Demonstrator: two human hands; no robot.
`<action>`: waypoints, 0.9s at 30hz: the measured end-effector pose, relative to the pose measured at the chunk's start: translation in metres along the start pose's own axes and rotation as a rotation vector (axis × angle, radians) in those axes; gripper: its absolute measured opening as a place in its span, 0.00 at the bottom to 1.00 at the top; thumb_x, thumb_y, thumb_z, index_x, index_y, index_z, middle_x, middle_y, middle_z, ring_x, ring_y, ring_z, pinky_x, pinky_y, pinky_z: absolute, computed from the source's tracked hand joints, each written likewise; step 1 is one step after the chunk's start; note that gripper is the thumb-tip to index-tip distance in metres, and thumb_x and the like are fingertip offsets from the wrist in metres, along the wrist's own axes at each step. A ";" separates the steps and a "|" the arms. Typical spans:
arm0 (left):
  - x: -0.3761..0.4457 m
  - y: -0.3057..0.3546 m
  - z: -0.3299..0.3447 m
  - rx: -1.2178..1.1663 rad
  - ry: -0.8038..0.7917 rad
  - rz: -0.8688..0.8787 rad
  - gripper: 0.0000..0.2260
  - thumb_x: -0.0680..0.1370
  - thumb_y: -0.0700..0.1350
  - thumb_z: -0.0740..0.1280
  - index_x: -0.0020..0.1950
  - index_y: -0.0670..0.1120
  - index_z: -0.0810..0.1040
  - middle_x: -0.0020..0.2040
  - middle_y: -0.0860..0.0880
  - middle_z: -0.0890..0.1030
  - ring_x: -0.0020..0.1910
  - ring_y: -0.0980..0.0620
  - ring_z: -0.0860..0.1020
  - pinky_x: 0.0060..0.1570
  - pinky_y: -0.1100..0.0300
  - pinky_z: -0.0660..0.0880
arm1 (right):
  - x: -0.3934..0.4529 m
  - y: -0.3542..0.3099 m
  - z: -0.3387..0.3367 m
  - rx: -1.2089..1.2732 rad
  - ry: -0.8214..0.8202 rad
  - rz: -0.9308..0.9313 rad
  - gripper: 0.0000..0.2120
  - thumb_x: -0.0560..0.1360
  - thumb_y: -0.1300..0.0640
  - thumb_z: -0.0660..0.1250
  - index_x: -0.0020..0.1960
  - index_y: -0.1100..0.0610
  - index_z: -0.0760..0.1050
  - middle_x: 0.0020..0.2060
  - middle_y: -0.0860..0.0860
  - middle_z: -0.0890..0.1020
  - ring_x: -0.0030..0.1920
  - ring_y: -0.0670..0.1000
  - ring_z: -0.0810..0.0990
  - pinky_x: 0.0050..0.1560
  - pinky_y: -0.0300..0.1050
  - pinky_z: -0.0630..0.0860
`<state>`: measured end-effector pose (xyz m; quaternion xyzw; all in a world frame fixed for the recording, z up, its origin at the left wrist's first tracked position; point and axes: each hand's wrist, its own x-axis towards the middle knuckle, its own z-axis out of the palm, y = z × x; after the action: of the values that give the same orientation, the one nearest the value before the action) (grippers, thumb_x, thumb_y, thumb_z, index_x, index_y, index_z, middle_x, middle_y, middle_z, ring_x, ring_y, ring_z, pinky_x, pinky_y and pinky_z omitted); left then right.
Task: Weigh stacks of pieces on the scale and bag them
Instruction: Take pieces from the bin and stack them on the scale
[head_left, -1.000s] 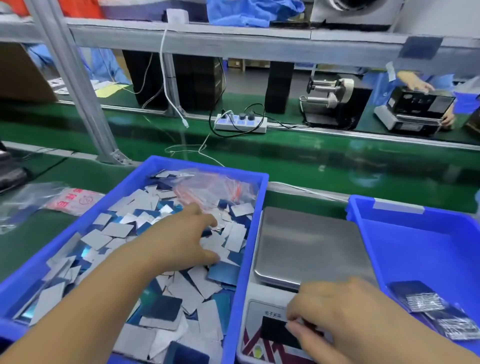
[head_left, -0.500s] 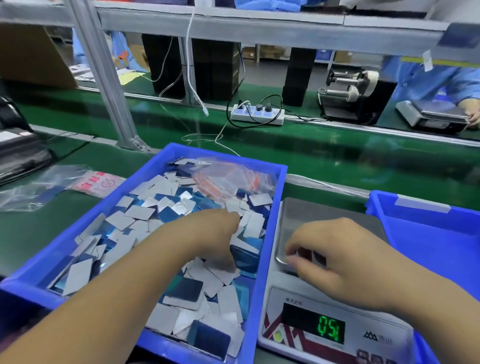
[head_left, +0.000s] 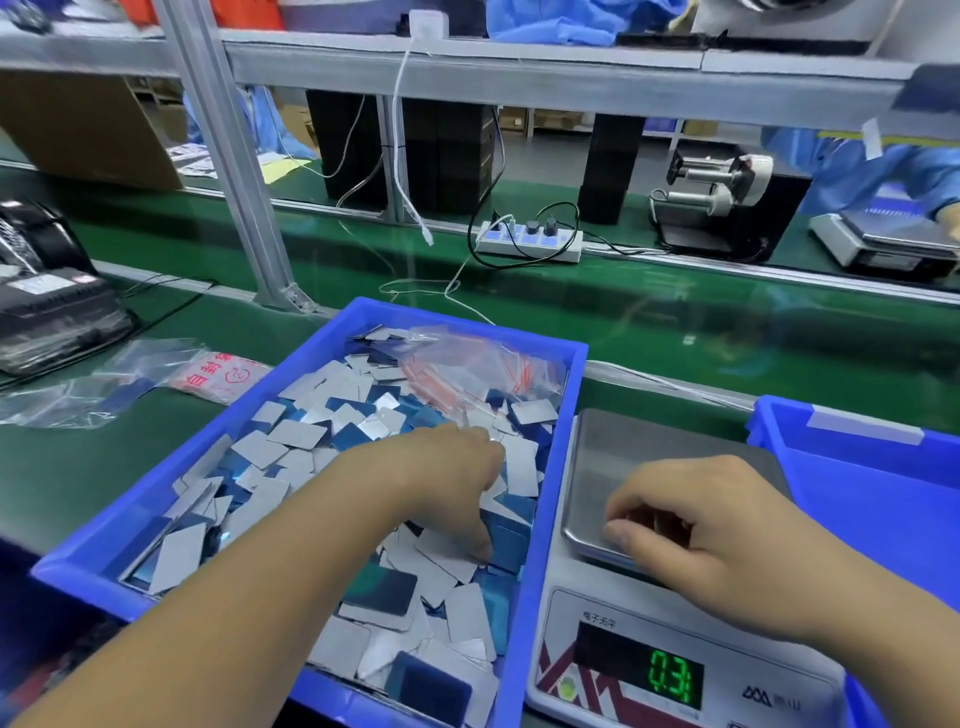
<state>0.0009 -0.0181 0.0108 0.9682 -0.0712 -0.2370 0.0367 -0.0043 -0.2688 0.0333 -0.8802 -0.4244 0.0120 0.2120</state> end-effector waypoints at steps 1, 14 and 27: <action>0.000 -0.001 -0.003 -0.025 -0.001 0.007 0.23 0.68 0.60 0.77 0.50 0.54 0.68 0.48 0.57 0.69 0.44 0.54 0.70 0.40 0.56 0.70 | 0.000 0.000 0.000 0.004 0.003 -0.001 0.08 0.75 0.44 0.61 0.42 0.44 0.76 0.34 0.39 0.78 0.38 0.42 0.77 0.37 0.33 0.70; -0.007 -0.013 -0.010 -0.025 -0.096 0.074 0.17 0.70 0.53 0.78 0.55 0.56 0.78 0.51 0.56 0.79 0.49 0.52 0.78 0.46 0.56 0.77 | 0.001 0.007 0.001 0.081 0.049 0.012 0.06 0.74 0.47 0.64 0.41 0.46 0.78 0.34 0.40 0.79 0.38 0.44 0.78 0.37 0.35 0.72; -0.008 -0.029 -0.016 -0.078 0.012 0.067 0.12 0.73 0.53 0.74 0.45 0.54 0.70 0.43 0.55 0.76 0.39 0.54 0.74 0.37 0.56 0.68 | -0.001 0.006 -0.003 0.104 0.089 0.048 0.07 0.75 0.57 0.70 0.40 0.48 0.79 0.33 0.39 0.80 0.37 0.44 0.78 0.36 0.31 0.70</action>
<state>0.0049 0.0120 0.0252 0.9644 -0.0941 -0.2327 0.0829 -0.0002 -0.2743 0.0336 -0.8775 -0.3922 0.0000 0.2759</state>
